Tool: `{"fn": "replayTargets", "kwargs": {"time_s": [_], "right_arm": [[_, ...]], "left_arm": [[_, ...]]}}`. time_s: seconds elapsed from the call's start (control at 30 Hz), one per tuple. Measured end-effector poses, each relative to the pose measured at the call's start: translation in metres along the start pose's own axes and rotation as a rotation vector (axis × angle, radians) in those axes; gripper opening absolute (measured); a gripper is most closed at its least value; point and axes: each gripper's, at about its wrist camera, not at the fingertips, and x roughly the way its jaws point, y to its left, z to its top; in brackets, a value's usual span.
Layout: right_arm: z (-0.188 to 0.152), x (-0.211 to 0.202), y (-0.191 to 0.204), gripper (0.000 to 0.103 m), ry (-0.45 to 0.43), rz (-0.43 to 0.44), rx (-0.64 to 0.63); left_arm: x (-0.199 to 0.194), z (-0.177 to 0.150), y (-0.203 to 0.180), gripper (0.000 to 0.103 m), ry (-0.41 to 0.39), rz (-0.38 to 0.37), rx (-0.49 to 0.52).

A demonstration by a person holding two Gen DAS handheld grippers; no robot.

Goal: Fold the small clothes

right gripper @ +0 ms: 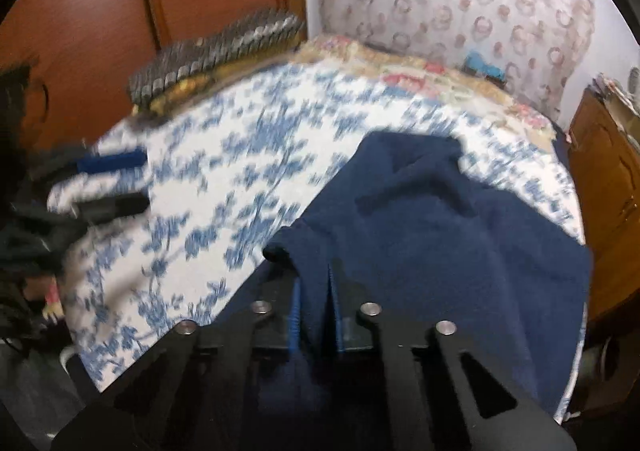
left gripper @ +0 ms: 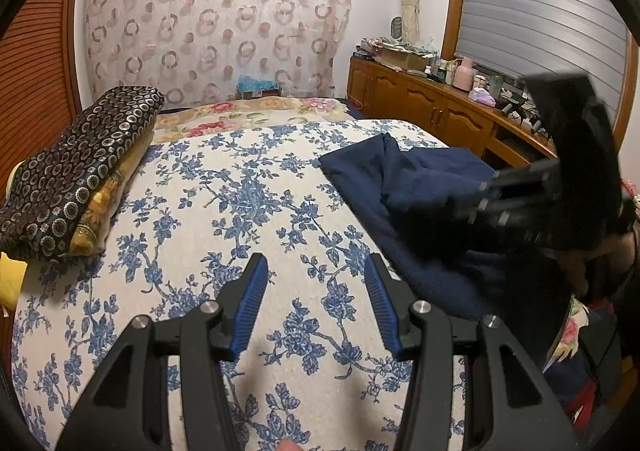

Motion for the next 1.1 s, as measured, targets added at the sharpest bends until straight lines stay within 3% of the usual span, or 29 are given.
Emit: {"fn": "replayTargets", "kwargs": {"time_s": [0.27, 0.33, 0.47, 0.53, 0.63, 0.7, 1.1], "right_arm": [[0.026, -0.058, -0.059, 0.007, -0.131, -0.147, 0.086], [0.032, -0.066, -0.075, 0.007, -0.139, -0.226, 0.091], [0.034, -0.072, -0.131, 0.008, -0.097, -0.485, 0.206], [0.03, -0.075, -0.146, 0.025, -0.094, -0.528, 0.228], [0.021, -0.081, -0.156, 0.052, -0.106, -0.476, 0.264], [0.016, -0.082, -0.156, 0.056, -0.108, -0.462, 0.27], [-0.069, -0.106, -0.096, 0.057, -0.063, -0.322, 0.231]], "left_arm": [[0.002, -0.001, -0.003, 0.049, 0.01, -0.009, 0.003], [0.003, -0.002, -0.003, 0.049, 0.013, -0.012, 0.003], [0.005, -0.003, -0.006, 0.049, 0.02, -0.019, 0.01], [0.006, -0.004, -0.008, 0.049, 0.025, -0.021, 0.016], [0.009, -0.004, -0.009, 0.049, 0.034, -0.023, 0.017], [0.01, -0.005, -0.009, 0.049, 0.04, -0.025, 0.016], [0.018, -0.007, -0.029, 0.049, 0.072, -0.076, 0.048]]}}
